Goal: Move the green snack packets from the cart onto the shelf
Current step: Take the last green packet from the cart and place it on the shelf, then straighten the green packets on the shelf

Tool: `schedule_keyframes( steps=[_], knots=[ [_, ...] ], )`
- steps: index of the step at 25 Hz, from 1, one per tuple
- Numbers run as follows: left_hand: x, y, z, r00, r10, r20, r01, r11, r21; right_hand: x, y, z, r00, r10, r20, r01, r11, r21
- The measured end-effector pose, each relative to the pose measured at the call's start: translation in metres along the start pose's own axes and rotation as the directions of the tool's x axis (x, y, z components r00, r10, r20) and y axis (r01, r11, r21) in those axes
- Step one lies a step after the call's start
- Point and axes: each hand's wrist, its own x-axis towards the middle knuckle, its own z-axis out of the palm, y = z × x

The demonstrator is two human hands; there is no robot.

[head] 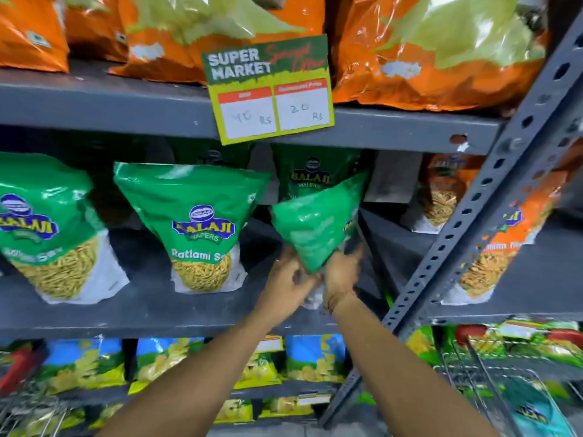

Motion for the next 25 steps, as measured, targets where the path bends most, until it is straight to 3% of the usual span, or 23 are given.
schedule_keyframes(
  steps=[1, 2, 3, 5, 6, 7, 9, 10, 13, 16, 18, 20, 21, 22, 23, 24, 25],
  knots=[
    [-0.007, 0.002, -0.001, 0.998, 0.037, 0.042, -0.035, 0.998, -0.046, 0.014, -0.002, -0.004, 0.990, -0.017, 0.137, 0.003, 0.994, 0.106],
    [-0.012, -0.003, -0.003, 0.999, 0.048, 0.010, -0.047, 0.996, -0.075, 0.029, -0.002, -0.011, 0.990, -0.051, 0.130, 0.030, 0.988, 0.152],
    [-0.012, -0.009, -0.006, 0.995, 0.037, -0.090, -0.048, 0.991, -0.124, 0.040, 0.001, -0.018, 0.996, -0.077, 0.050, 0.065, 0.975, 0.211],
    [0.003, -0.020, -0.016, 0.956, -0.063, -0.286, 0.018, 0.987, -0.157, 0.023, 0.001, -0.029, 0.992, 0.048, -0.117, 0.003, 0.915, 0.403],
    [0.012, -0.017, -0.018, 0.948, -0.129, -0.290, 0.087, 0.984, -0.153, 0.009, 0.006, -0.027, 0.964, 0.082, -0.254, 0.040, 0.896, 0.443],
    [0.023, -0.016, -0.018, 0.960, -0.202, -0.195, 0.175, 0.974, -0.143, -0.013, 0.009, -0.023, 0.929, 0.088, -0.359, 0.056, 0.927, 0.372],
    [0.034, -0.012, -0.010, 0.944, -0.319, 0.089, 0.329, 0.931, -0.158, -0.039, 0.016, -0.004, 0.950, 0.084, -0.301, 0.029, 0.935, 0.354],
    [0.033, -0.010, -0.005, 0.922, -0.356, 0.155, 0.382, 0.903, -0.198, -0.043, 0.016, 0.002, 0.973, 0.052, -0.226, 0.037, 0.928, 0.371],
    [0.016, -0.014, 0.014, 0.922, -0.384, -0.049, 0.380, 0.922, -0.073, -0.017, 0.003, -0.004, 0.995, 0.049, -0.083, -0.017, 0.936, 0.351],
    [0.005, -0.013, 0.022, 0.936, -0.344, -0.069, 0.345, 0.939, -0.001, 0.008, -0.005, -0.019, 0.995, 0.096, -0.021, -0.086, 0.955, 0.283],
    [-0.003, -0.009, 0.012, 0.943, -0.324, -0.072, 0.323, 0.946, -0.029, -0.003, -0.002, -0.020, 0.988, 0.101, -0.115, -0.071, 0.969, 0.236],
    [-0.019, -0.011, -0.014, 0.955, -0.246, -0.165, 0.249, 0.968, 0.001, -0.035, 0.022, -0.004, 0.912, 0.068, -0.405, -0.056, 0.998, 0.041],
    [-0.029, -0.014, -0.031, 0.951, -0.184, -0.250, 0.201, 0.979, 0.044, -0.059, 0.041, 0.009, 0.886, -0.021, -0.464, 0.007, 0.999, -0.032],
    [-0.041, -0.016, -0.060, 0.924, -0.144, -0.353, 0.173, 0.984, 0.052, -0.091, 0.056, 0.032, 0.908, -0.183, -0.377, 0.174, 0.983, -0.059],
    [-0.050, -0.020, -0.090, 0.853, -0.154, -0.498, 0.171, 0.985, -0.013, -0.121, 0.066, 0.056, 0.933, -0.319, -0.168, 0.323, 0.946, -0.004],
    [-0.056, -0.026, -0.128, 0.699, -0.215, -0.682, 0.169, 0.976, -0.135, -0.146, 0.070, 0.088, 0.906, -0.413, 0.088, 0.408, 0.910, 0.071],
    [-0.059, -0.038, -0.172, 0.460, -0.308, -0.833, 0.131, 0.951, -0.280, -0.168, 0.062, 0.123, 0.842, -0.443, 0.307, 0.423, 0.896, 0.133]
  ],
)
